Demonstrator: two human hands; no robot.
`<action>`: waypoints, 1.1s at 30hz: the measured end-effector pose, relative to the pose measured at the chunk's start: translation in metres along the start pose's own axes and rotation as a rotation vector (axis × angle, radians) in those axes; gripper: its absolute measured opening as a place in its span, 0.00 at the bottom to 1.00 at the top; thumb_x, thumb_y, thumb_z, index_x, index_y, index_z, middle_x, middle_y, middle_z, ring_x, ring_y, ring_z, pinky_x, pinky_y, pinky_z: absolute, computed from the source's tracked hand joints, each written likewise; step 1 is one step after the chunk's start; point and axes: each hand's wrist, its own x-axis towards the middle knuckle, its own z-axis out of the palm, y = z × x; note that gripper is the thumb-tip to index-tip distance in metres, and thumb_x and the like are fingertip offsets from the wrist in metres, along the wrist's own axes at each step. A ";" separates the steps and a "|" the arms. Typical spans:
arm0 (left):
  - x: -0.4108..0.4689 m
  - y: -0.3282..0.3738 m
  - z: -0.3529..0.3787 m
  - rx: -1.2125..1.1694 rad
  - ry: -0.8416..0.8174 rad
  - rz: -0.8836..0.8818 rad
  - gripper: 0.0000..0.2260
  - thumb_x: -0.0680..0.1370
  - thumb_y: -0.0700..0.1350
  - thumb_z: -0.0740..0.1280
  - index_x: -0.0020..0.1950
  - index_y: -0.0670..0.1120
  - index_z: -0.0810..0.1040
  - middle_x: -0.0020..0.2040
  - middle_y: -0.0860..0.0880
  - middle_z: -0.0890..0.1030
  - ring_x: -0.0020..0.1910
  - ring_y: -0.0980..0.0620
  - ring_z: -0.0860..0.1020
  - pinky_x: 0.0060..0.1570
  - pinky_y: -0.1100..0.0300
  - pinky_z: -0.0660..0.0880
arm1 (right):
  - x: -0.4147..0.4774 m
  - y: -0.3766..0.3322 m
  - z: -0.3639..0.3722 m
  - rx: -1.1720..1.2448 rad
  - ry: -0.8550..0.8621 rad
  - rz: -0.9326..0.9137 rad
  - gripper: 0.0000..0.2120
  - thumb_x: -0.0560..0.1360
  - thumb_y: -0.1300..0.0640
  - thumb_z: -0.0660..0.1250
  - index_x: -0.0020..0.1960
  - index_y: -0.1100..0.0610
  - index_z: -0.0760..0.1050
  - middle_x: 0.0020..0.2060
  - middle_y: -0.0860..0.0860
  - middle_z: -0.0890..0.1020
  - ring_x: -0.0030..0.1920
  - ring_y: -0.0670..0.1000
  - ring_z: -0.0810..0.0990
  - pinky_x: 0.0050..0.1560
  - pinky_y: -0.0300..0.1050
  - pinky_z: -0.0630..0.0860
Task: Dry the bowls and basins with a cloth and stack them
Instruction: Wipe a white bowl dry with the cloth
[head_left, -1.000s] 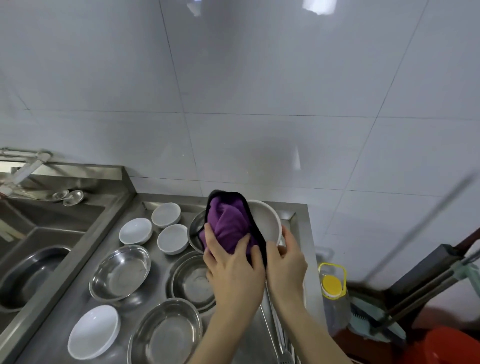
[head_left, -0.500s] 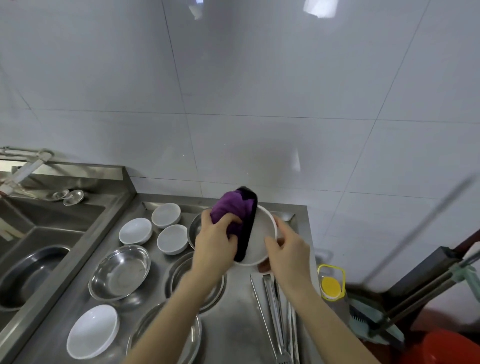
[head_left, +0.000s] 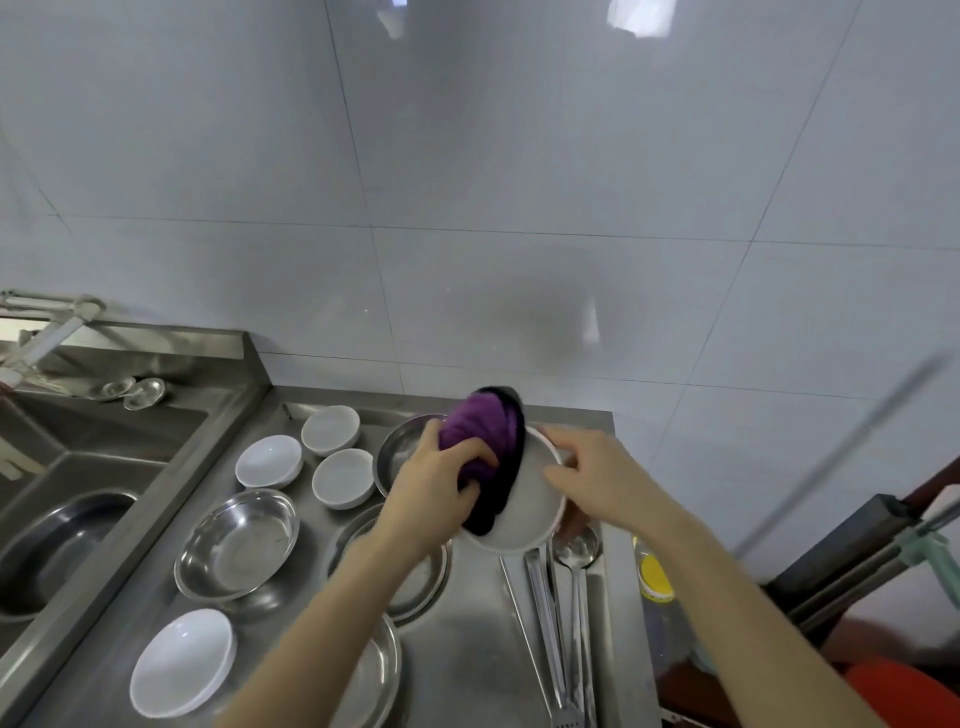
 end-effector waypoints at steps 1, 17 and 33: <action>0.001 -0.003 -0.002 0.011 -0.062 0.043 0.17 0.70 0.38 0.66 0.50 0.59 0.78 0.57 0.49 0.70 0.50 0.45 0.74 0.52 0.57 0.72 | 0.006 0.000 -0.007 -0.062 -0.066 0.004 0.17 0.72 0.65 0.62 0.57 0.53 0.81 0.34 0.51 0.81 0.40 0.53 0.83 0.47 0.47 0.80; -0.024 0.019 0.039 -0.309 0.360 -0.432 0.14 0.71 0.37 0.67 0.51 0.54 0.81 0.56 0.48 0.72 0.46 0.53 0.73 0.47 0.62 0.68 | -0.013 -0.001 0.060 0.387 0.302 0.180 0.33 0.73 0.68 0.57 0.71 0.39 0.66 0.47 0.55 0.79 0.34 0.53 0.82 0.30 0.37 0.78; -0.011 0.033 0.041 -0.547 0.300 -0.474 0.16 0.69 0.41 0.67 0.53 0.58 0.77 0.56 0.44 0.76 0.47 0.50 0.75 0.51 0.55 0.77 | 0.002 -0.009 0.059 0.319 0.487 0.135 0.30 0.75 0.68 0.56 0.74 0.47 0.66 0.53 0.47 0.75 0.53 0.56 0.78 0.52 0.45 0.74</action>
